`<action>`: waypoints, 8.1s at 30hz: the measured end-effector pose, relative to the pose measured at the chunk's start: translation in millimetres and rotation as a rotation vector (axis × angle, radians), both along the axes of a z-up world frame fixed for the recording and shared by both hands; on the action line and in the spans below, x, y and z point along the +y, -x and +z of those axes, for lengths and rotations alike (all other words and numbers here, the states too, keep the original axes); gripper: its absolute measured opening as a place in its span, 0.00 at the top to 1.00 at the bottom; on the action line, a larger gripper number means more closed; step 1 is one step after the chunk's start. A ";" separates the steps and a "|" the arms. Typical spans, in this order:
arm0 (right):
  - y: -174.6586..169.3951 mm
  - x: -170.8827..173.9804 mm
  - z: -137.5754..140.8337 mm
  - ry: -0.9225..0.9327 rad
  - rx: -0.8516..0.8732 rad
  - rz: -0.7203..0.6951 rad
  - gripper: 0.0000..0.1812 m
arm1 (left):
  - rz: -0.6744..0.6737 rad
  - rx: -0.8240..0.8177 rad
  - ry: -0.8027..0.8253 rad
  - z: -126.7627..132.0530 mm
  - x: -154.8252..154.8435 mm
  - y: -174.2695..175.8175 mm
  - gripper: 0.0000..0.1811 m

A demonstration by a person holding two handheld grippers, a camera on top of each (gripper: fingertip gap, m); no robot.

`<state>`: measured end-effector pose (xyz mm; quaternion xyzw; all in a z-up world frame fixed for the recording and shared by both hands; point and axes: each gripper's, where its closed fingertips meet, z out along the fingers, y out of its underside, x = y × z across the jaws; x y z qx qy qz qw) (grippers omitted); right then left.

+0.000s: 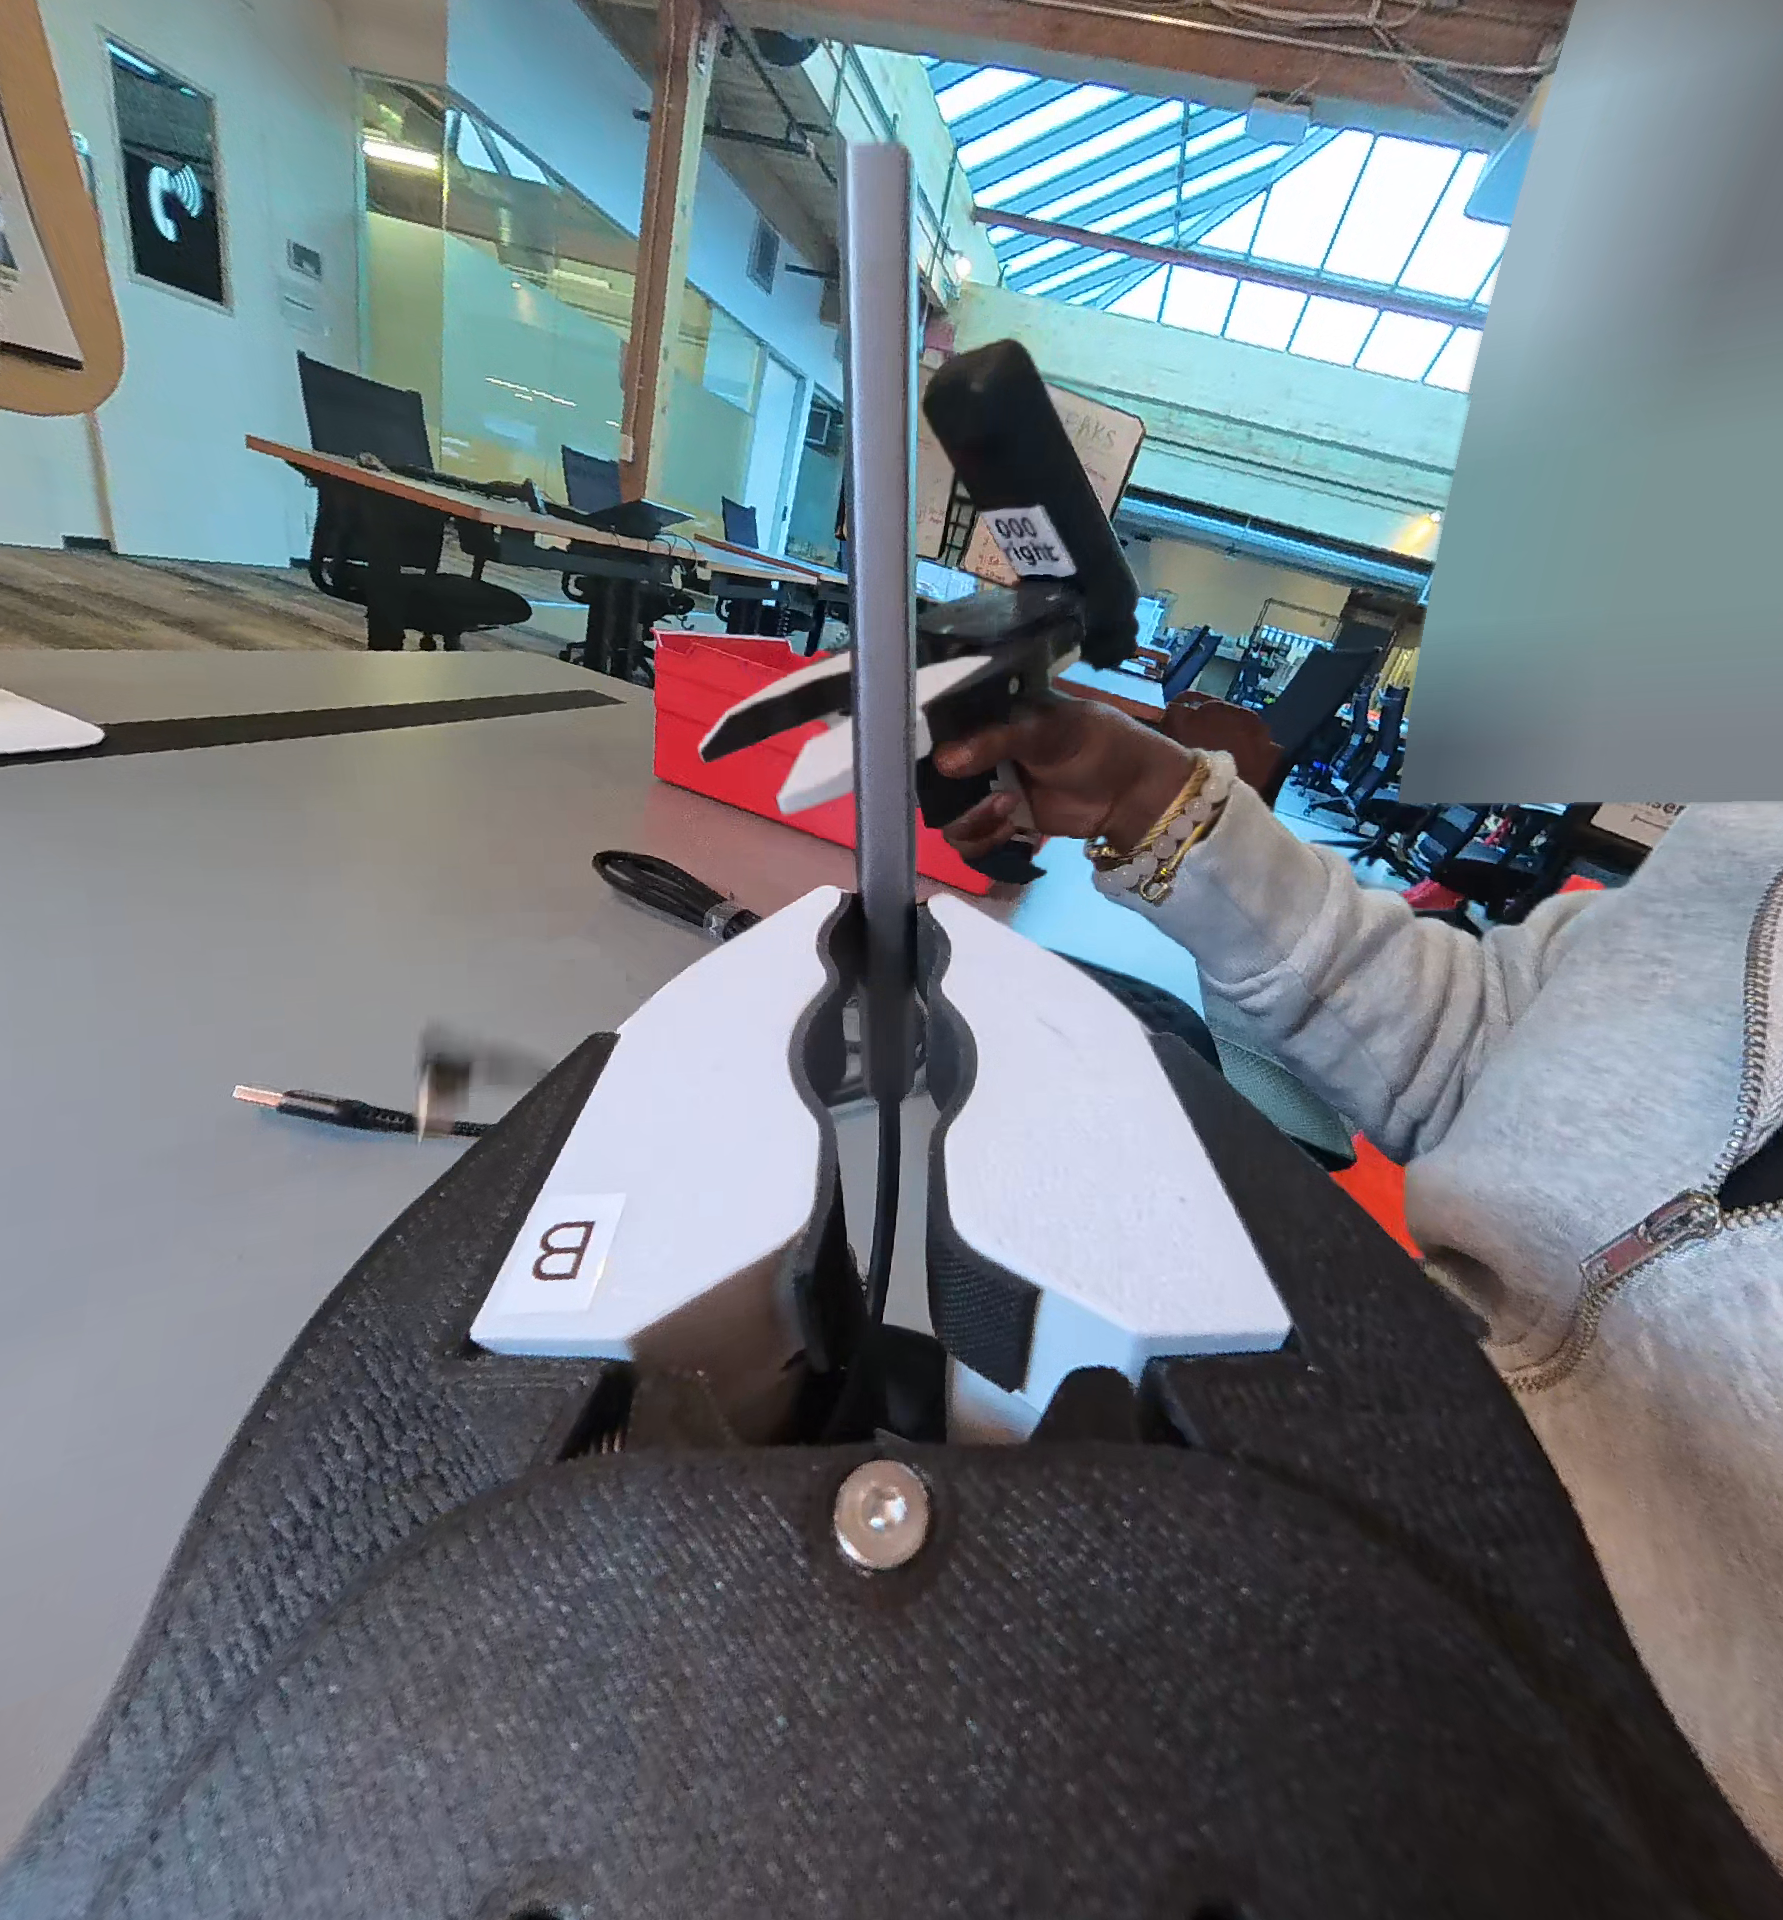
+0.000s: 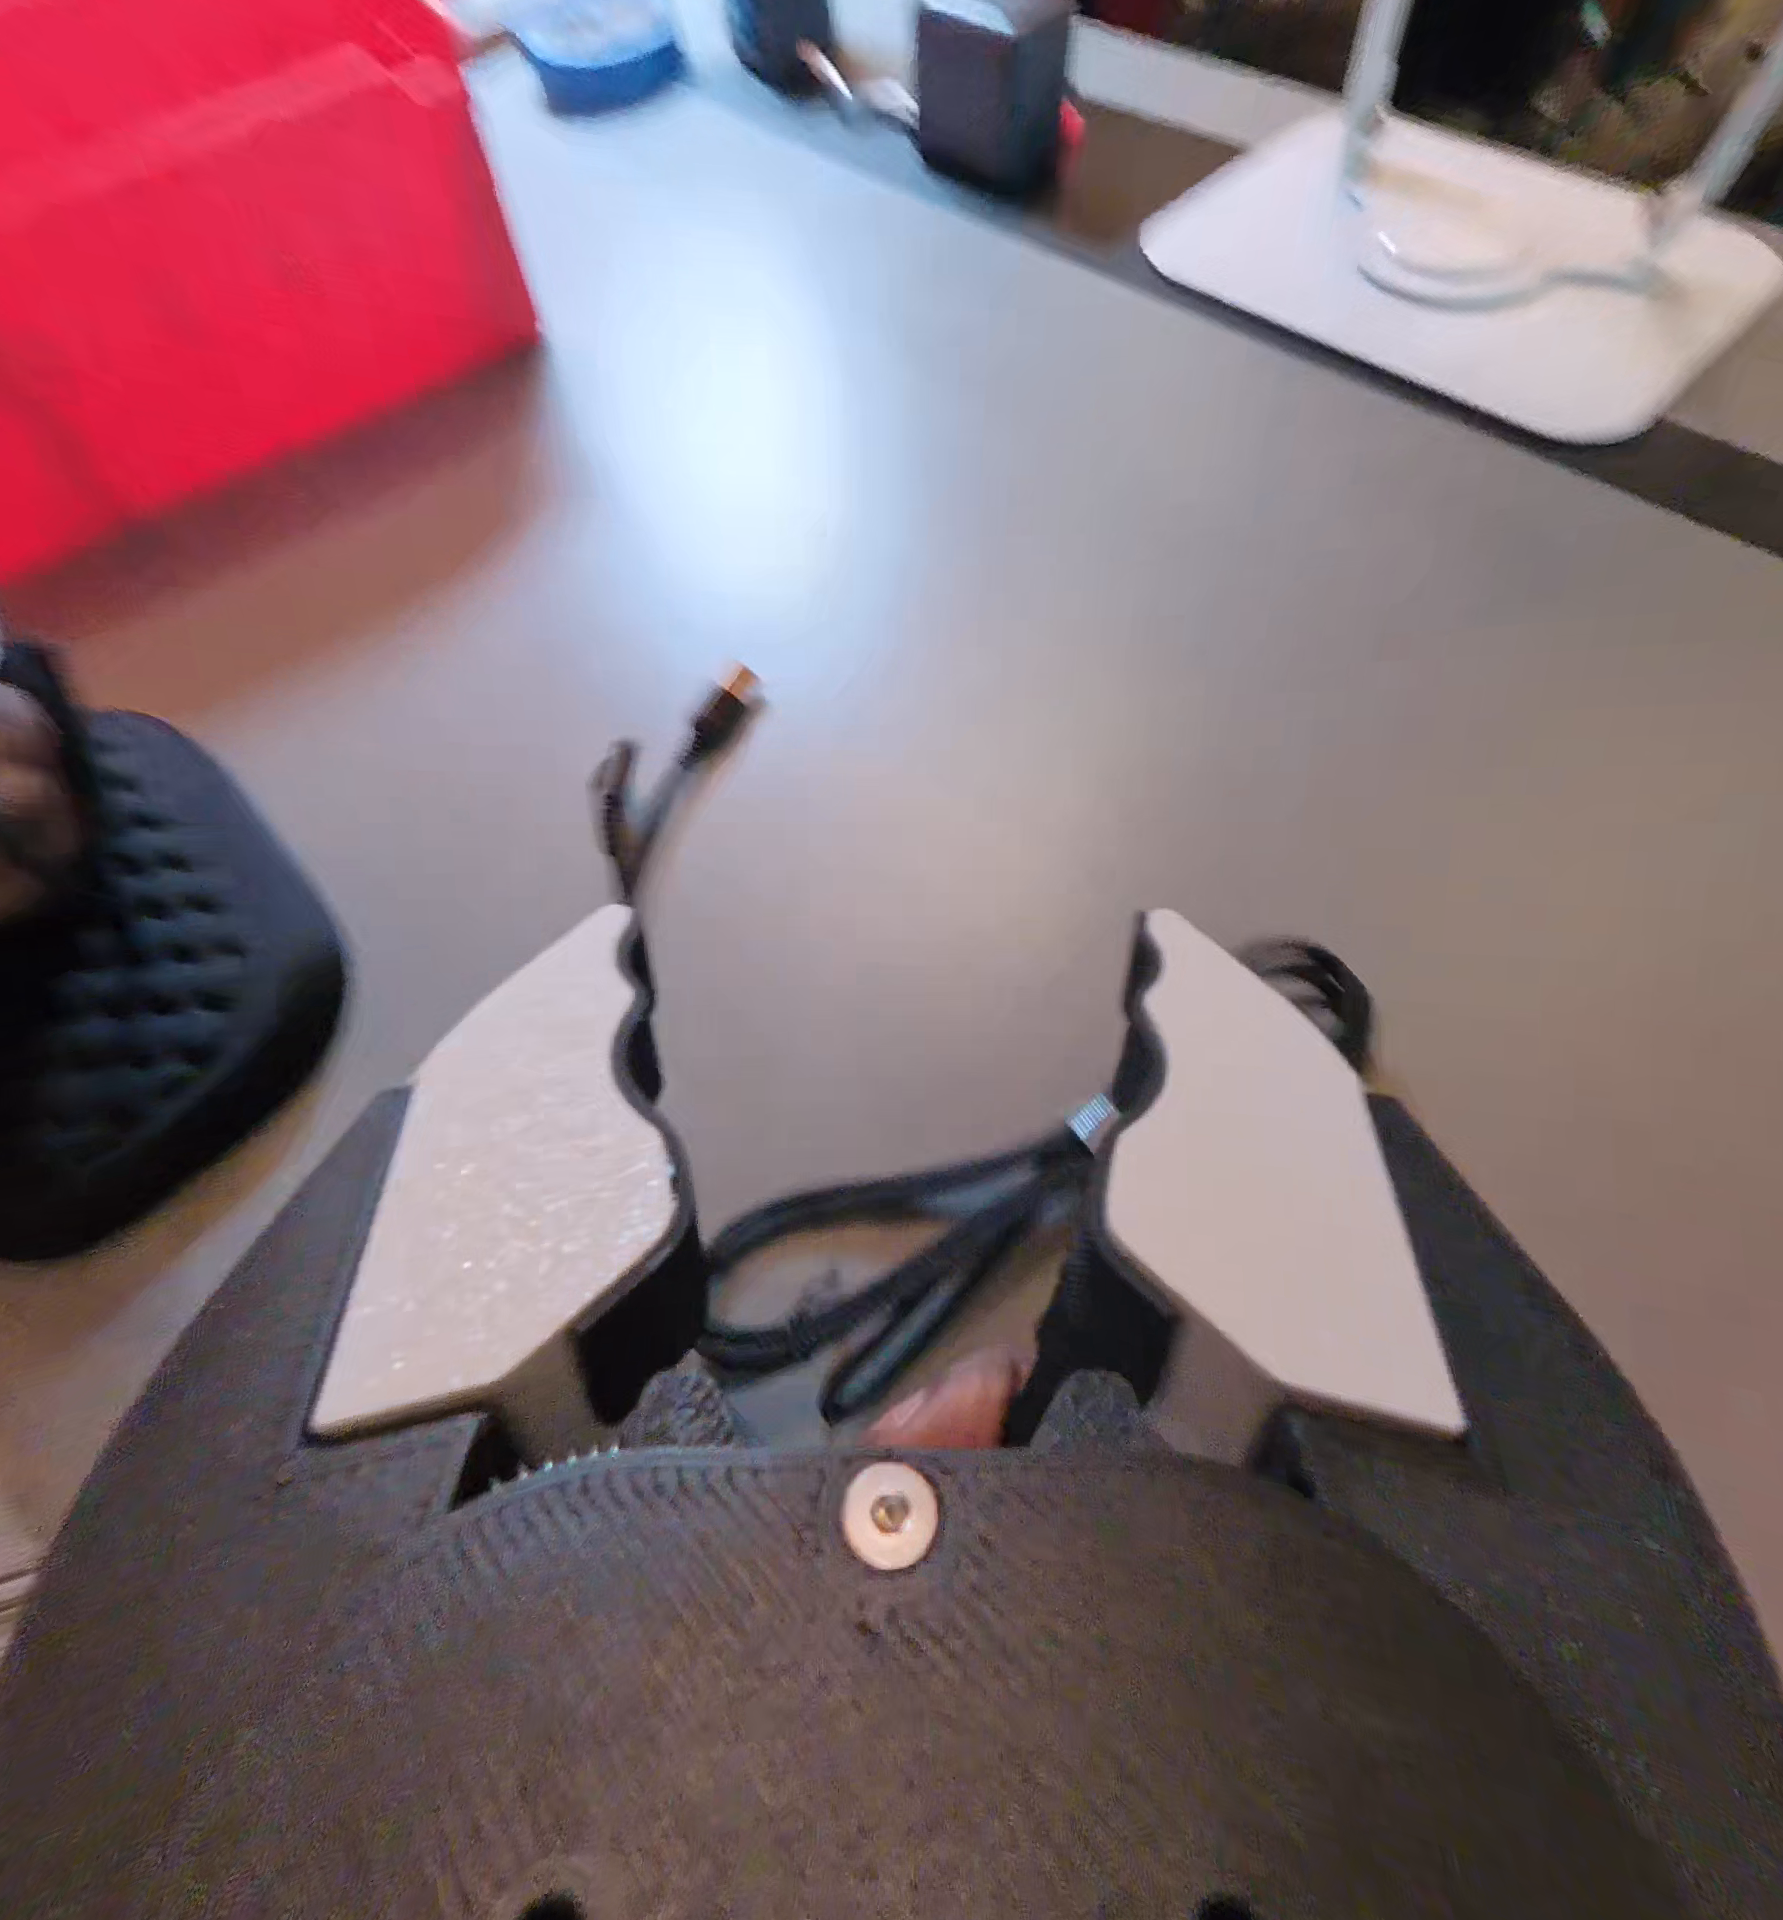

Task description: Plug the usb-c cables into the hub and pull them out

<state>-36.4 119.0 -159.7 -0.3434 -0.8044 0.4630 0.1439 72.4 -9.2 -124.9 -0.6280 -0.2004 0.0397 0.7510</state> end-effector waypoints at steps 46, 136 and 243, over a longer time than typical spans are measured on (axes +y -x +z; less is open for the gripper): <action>-16.0 2.2 18.9 -0.230 0.300 -0.011 0.96 | -0.019 -0.024 -0.063 2.3 -6.5 3.6 0.95; -8.1 239.0 51.7 -0.349 0.057 -0.103 0.79 | -0.049 -0.029 -0.074 3.6 -6.2 1.1 0.95; -49.8 -33.2 57.7 0.629 0.350 0.168 0.56 | 0.714 0.402 0.793 82.5 -281.8 17.1 0.76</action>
